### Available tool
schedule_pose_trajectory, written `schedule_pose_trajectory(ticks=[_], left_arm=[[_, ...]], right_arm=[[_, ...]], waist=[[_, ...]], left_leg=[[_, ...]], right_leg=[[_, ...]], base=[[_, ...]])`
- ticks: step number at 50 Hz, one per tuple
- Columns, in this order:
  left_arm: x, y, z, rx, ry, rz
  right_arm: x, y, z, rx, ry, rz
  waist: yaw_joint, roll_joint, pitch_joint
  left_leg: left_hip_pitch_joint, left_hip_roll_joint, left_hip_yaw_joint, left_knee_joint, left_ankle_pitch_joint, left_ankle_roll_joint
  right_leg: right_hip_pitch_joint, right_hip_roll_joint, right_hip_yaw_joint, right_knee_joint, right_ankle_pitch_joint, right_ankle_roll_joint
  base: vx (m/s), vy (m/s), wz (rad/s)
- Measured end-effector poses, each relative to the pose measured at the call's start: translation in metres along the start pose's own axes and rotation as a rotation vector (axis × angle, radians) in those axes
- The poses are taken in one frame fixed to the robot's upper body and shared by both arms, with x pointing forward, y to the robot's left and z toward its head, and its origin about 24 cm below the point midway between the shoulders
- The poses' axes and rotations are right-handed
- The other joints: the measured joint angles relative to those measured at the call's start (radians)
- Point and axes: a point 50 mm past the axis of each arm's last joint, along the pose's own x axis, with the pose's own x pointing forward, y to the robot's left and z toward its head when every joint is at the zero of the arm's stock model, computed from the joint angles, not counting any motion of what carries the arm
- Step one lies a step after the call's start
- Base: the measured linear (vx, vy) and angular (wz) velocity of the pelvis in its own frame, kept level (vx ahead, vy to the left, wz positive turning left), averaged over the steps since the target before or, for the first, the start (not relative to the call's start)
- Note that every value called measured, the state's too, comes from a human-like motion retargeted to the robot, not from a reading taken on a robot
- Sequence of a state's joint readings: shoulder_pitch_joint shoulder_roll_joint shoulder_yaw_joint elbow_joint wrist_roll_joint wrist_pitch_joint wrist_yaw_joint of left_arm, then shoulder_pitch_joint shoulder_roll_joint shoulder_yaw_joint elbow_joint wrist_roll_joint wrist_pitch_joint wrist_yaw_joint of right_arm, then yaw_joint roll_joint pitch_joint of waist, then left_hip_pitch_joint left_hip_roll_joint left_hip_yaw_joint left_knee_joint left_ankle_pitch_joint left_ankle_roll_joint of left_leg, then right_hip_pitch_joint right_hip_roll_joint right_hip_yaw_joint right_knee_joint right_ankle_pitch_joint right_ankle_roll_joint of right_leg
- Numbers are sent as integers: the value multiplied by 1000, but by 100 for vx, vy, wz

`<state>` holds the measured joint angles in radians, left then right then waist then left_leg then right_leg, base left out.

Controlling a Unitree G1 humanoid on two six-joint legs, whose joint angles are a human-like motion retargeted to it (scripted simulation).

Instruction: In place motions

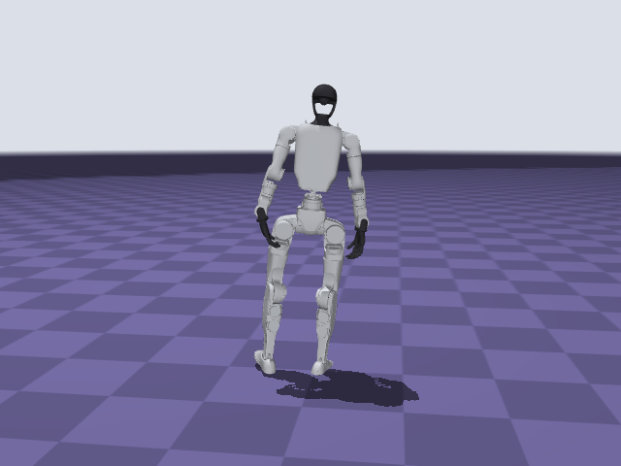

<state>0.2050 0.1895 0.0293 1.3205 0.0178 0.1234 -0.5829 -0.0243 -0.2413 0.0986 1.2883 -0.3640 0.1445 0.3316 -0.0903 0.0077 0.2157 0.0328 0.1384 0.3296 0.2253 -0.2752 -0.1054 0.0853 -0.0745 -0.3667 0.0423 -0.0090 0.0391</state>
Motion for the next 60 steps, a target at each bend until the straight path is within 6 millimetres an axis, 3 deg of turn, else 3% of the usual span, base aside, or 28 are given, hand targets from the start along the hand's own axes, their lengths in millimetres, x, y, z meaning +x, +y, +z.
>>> schedule_pose_trajectory(ticks=[5,9,12,15,18,20,22,26,30,34,38,42,47,50,56,60], left_arm=[[5,-7,-31,90,137,31],[5,-10,-34,44,263,97],[12,-26,-24,-88,261,60],[24,-50,1,-149,156,-47],[27,-51,25,25,113,-15],[25,-44,36,194,117,65],[23,-36,43,329,126,175],[20,-28,43,377,150,294],[21,-32,28,232,187,216],[19,-37,16,-43,171,65],[13,-34,12,-273,145,-46],[6,-24,4,-345,152,-46],[6,-18,5,-272,163,19],[8,-19,9,-212,132,2],[12,-24,4,-124,179,6],[16,-30,1,-132,175,23]], right_arm=[[3,11,-10,-1,11,7],[9,40,-23,208,29,72],[9,59,-50,292,117,158],[4,69,-78,246,269,180],[1,69,-90,205,333,134],[2,67,-90,199,330,123],[3,65,-84,182,306,122],[6,50,-61,90,234,100],[8,37,-26,19,117,75],[8,33,8,-51,-1,99],[7,36,24,-113,-66,130],[9,36,2,-134,6,88],[7,36,-44,-115,216,47],[4,37,-59,-70,288,54],[3,43,-66,108,255,111],[4,43,-63,183,211,127]], waist=[[-83,100,-162],[-137,82,-166],[-98,59,-177],[103,48,-213],[231,47,-234],[216,42,-229],[46,31,-199],[-2,44,-176],[-12,67,-151],[-20,79,-131],[-54,58,-95],[-41,35,-113],[-1,33,-139],[-20,28,-126],[-30,20,-92],[-26,6,-69]], left_leg=[[-39,12,-20,-118,0,-28],[-14,-2,38,-166,19,-36],[1,-31,25,-178,21,-30],[20,-34,151,-175,-7,-22],[29,-27,236,-175,-24,-19],[27,-50,203,-174,-28,-6],[18,-100,25,-172,-11,19],[33,-96,19,-172,-16,30],[40,-67,42,-175,-25,32],[43,-40,84,-183,-30,27],[61,-50,79,-190,-26,28],[69,-73,63,-189,-25,26],[49,-70,40,-173,-22,20],[45,-70,25,-160,-23,17],[-13,-52,-6,-62,-20,-3],[-81,-22,-10,56,29,-66]], right_leg=[[-80,35,-17,6,-9,15],[-52,18,-86,-1,-20,20],[-33,2,-90,-9,-22,25],[-37,11,56,0,-51,31],[-62,-7,138,32,-69,57],[-65,-23,111,35,-59,54],[-48,-53,-55,28,-23,33],[-49,-57,-48,73,-30,37],[-106,-49,-7,172,-22,27],[-178,-23,49,275,-52,3],[-156,1,57,228,-56,9],[-102,-7,1,140,-37,-6],[-75,-16,-38,75,-9,6],[-45,-1,-53,37,-6,-4],[-25,-7,-72,-3,2,-5],[-24,-20,-85,-27,10,-6]], base=[[22,25,30],[-2,11,79],[13,14,-3],[13,25,-240],[3,17,-161],[1,19,115],[6,14,306],[2,10,20],[-6,7,-58],[-9,1,-66],[-7,-9,12],[9,-12,34],[8,-11,34],[1,-14,47],[-6,-14,31],[-11,-10,25]])
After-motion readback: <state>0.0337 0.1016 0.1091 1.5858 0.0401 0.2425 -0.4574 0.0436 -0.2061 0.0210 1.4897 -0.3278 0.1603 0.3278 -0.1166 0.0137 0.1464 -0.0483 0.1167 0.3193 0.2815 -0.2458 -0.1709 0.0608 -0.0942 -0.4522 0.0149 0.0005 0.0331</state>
